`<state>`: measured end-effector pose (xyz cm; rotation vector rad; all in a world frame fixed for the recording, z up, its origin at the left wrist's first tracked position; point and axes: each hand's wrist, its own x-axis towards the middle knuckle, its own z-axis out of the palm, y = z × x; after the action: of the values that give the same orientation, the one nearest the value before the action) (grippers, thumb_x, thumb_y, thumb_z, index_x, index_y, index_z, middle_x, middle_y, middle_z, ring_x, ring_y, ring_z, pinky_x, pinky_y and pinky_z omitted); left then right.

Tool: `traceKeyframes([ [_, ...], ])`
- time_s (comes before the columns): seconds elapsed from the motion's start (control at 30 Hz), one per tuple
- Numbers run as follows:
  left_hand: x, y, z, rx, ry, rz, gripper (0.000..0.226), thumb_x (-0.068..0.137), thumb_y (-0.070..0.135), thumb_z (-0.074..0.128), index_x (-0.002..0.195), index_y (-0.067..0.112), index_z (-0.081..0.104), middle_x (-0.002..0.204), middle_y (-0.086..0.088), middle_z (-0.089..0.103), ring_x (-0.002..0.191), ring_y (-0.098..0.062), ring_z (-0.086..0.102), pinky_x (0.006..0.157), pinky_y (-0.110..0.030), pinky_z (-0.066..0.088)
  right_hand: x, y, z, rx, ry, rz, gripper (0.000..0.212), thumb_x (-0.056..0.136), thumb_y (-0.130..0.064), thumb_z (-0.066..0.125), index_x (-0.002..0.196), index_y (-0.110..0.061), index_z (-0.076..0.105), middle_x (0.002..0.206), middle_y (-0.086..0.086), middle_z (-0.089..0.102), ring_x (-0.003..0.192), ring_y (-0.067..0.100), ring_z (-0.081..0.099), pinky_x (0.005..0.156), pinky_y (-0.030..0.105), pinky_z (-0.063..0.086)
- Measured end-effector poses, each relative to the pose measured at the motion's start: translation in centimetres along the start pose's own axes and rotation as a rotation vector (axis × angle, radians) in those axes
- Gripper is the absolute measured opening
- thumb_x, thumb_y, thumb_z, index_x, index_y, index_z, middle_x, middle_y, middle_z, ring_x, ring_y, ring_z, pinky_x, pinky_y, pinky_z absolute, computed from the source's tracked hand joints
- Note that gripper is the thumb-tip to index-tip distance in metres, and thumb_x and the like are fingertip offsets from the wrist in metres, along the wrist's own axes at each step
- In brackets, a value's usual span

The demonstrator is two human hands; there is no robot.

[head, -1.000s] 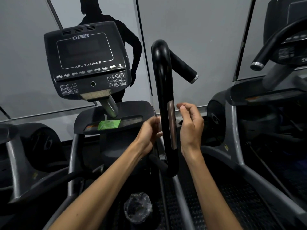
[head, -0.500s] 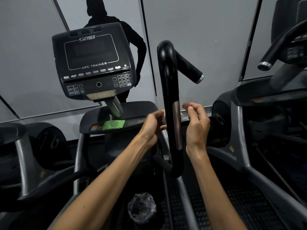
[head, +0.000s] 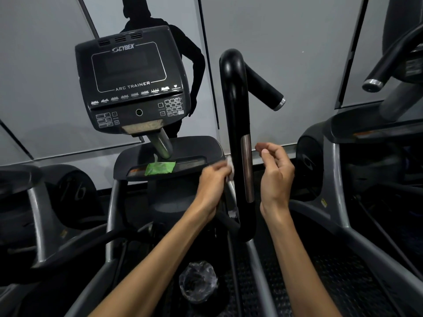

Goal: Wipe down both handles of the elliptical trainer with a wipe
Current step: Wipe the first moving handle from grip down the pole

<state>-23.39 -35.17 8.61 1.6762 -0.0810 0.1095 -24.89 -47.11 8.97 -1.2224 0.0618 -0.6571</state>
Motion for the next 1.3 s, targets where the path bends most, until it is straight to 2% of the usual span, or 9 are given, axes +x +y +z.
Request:
traceKeyframes([
  [0.2,-1.1,4.3,1.7,0.192,0.319,0.362,0.013,0.094,0.025,0.069,0.09,0.013,0.073,0.07,0.008,0.067,0.063,0.001,0.057,0.064,-0.022,0.047,-1.3,-1.0,1.5,-0.001,0.005,-0.038,0.014,0.095,-0.011,0.061,0.101,-0.022,0.068,0.104,-0.005,0.071,0.104,0.015,0.066,0.087,0.027,0.053],
  [0.33,-3.2,1.7,2.6,0.329,0.388,0.393,0.022,0.094,0.028,0.071,0.076,0.018,0.065,0.056,0.012,0.054,0.052,-0.002,0.047,0.054,-0.017,0.036,-1.8,-1.3,1.4,0.002,0.025,-0.066,0.014,0.094,-0.01,0.061,0.1,-0.02,0.068,0.103,-0.005,0.07,0.1,0.01,0.065,0.085,0.024,0.052],
  [0.43,-2.1,2.5,2.2,0.298,0.377,0.372,0.032,0.095,0.034,0.069,0.07,0.017,0.062,0.056,0.006,0.055,0.053,-0.003,0.044,0.055,-0.028,0.04,-1.8,-1.3,1.2,0.005,0.042,-0.058,0.012,0.096,-0.01,0.061,0.098,-0.02,0.068,0.099,-0.005,0.07,0.095,0.009,0.065,0.082,0.024,0.052],
  [0.63,0.4,3.5,2.4,-0.048,0.241,0.195,0.042,0.099,0.048,0.05,0.094,0.012,0.07,0.091,-0.009,0.072,0.093,-0.025,0.068,0.093,-0.051,0.053,-1.7,-1.5,1.3,0.009,0.054,-0.065,0.013,0.097,-0.01,0.061,0.097,-0.019,0.069,0.096,-0.007,0.069,0.092,0.004,0.063,0.082,0.019,0.048],
  [0.73,0.6,2.4,2.1,-0.079,0.123,-0.024,0.049,0.083,0.05,0.048,0.081,0.002,0.061,0.082,-0.018,0.067,0.079,-0.029,0.062,0.085,-0.054,0.051,-1.3,-1.2,1.1,0.032,0.064,-0.046,0.013,0.097,-0.013,0.06,0.096,-0.022,0.069,0.096,-0.006,0.07,0.092,0.008,0.064,0.082,0.022,0.05],
  [0.8,1.4,3.3,1.7,-0.148,0.048,-0.061,0.033,0.086,0.04,0.044,0.066,0.014,0.051,0.063,-0.004,0.054,0.064,-0.017,0.053,0.075,-0.039,0.046,-1.1,-1.0,1.0,0.048,0.077,-0.045,0.013,0.096,-0.016,0.06,0.094,-0.024,0.069,0.096,-0.005,0.07,0.094,0.011,0.065,0.082,0.023,0.049],
  [0.9,3.2,5.0,0.8,-0.184,0.015,-0.063,0.045,0.098,0.022,0.035,0.053,0.025,0.04,0.061,0.003,0.041,0.054,-0.011,0.042,0.058,-0.027,0.038,-0.8,-1.0,1.1,0.052,0.08,-0.051,0.01,0.097,-0.017,0.059,0.097,-0.023,0.066,0.099,-0.005,0.069,0.094,0.008,0.063,0.083,0.019,0.047],
  [1.1,1.9,-0.2,0.3,-0.116,-0.206,-0.229,0.052,0.107,0.025,0.031,0.061,0.025,0.056,0.059,0.008,0.045,0.05,-0.006,0.046,0.058,-0.026,0.039,0.4,-0.9,1.1,0.064,0.108,-0.03,0.007,0.096,-0.024,0.055,0.1,-0.027,0.061,0.106,-0.003,0.065,0.103,0.008,0.062,0.088,0.02,0.045],
  [1.3,2.4,0.4,0.5,-0.373,-0.199,-0.288,0.044,0.1,0.018,0.032,0.066,0.016,0.061,0.055,0.008,0.053,0.046,-0.007,0.049,0.05,-0.022,0.043,0.8,-0.1,0.4,0.036,0.043,0.039,0.009,0.101,-0.027,0.053,0.102,-0.031,0.06,0.11,0.004,0.069,0.107,0.014,0.064,0.084,0.017,0.046],
])
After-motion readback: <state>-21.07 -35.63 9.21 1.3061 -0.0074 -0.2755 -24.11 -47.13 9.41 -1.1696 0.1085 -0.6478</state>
